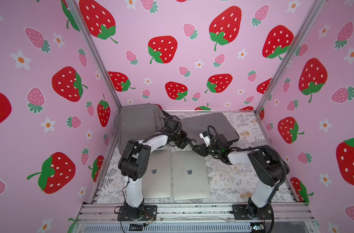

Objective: Open the zippered laptop bag and take out the laptop
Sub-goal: Unzip the zipper on the zippered laptop bag.

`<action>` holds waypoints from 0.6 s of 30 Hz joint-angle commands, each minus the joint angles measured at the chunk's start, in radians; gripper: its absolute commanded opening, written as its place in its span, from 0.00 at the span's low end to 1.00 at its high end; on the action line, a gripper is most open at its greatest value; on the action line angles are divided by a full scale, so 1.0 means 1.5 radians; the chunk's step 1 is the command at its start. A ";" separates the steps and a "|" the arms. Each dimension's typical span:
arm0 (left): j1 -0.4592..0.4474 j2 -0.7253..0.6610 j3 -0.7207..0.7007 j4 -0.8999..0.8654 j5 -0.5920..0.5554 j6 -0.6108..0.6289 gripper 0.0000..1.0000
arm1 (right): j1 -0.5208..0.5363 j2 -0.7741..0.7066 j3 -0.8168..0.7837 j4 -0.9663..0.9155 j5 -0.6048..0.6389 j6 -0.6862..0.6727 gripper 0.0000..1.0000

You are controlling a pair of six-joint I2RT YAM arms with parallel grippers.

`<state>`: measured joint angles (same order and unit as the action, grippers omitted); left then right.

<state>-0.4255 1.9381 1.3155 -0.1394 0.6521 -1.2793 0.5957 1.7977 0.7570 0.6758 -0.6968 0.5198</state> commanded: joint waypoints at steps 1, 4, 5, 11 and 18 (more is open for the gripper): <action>-0.015 -0.008 0.032 -0.001 0.052 0.005 0.00 | 0.007 -0.028 -0.013 0.045 -0.016 0.002 0.25; -0.015 -0.009 0.030 -0.002 0.052 0.005 0.00 | 0.008 -0.028 -0.014 0.065 -0.029 0.023 0.25; -0.014 -0.008 0.032 -0.004 0.052 0.005 0.00 | 0.008 -0.028 -0.016 0.069 -0.030 0.030 0.25; -0.015 -0.009 0.033 -0.007 0.050 0.008 0.00 | 0.007 -0.023 -0.032 0.100 -0.052 0.066 0.25; -0.015 -0.015 0.033 -0.013 0.047 0.014 0.00 | 0.008 -0.053 -0.061 0.070 -0.012 0.052 0.30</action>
<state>-0.4377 1.9381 1.3155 -0.1547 0.6563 -1.2709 0.6022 1.7508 0.6765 0.7612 -0.7334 0.6022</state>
